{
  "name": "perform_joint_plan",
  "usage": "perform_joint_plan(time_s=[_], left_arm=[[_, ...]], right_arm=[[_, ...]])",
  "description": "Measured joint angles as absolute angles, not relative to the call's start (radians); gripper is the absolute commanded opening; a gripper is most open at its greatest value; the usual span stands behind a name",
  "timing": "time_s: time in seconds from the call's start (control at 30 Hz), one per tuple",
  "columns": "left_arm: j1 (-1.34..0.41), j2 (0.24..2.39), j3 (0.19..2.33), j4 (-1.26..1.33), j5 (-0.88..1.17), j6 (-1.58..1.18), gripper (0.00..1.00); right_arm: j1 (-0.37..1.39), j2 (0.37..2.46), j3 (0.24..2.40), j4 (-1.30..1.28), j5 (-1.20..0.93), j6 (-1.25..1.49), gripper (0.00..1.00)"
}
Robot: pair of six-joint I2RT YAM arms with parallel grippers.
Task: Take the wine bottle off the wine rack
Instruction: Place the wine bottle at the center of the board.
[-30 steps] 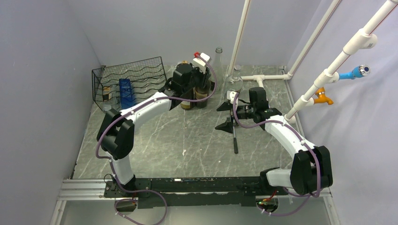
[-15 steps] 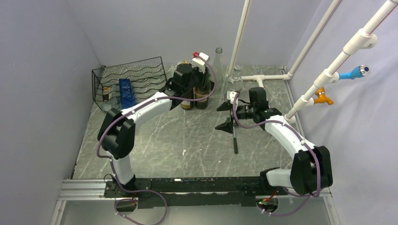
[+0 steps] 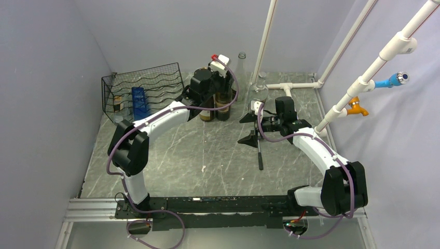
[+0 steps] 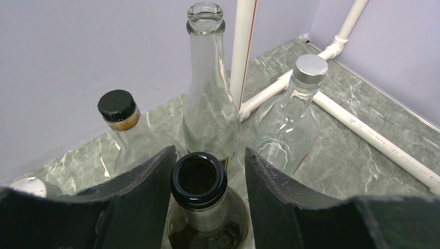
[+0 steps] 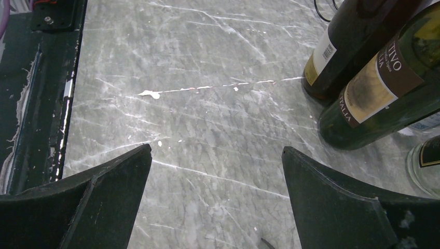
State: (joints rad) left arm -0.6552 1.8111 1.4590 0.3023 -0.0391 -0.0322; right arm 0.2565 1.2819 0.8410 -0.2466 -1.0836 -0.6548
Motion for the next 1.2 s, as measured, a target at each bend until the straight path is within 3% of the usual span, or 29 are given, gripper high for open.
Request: perform_joint_plan(time_s=[0.7,1.2], left_arm=[[-0.658,1.725,1.459,0.286,0.005,-0.054,0.87],[-0.656,1.625,1.459,0.237,0.097,-0.075,0.95]], right_arm=[[0.257,1.285,0.841,-0.262,-1.084,-0.666,1.0],[0.257,1.289,0.841,-0.28,-1.085,-0.677,1.0]])
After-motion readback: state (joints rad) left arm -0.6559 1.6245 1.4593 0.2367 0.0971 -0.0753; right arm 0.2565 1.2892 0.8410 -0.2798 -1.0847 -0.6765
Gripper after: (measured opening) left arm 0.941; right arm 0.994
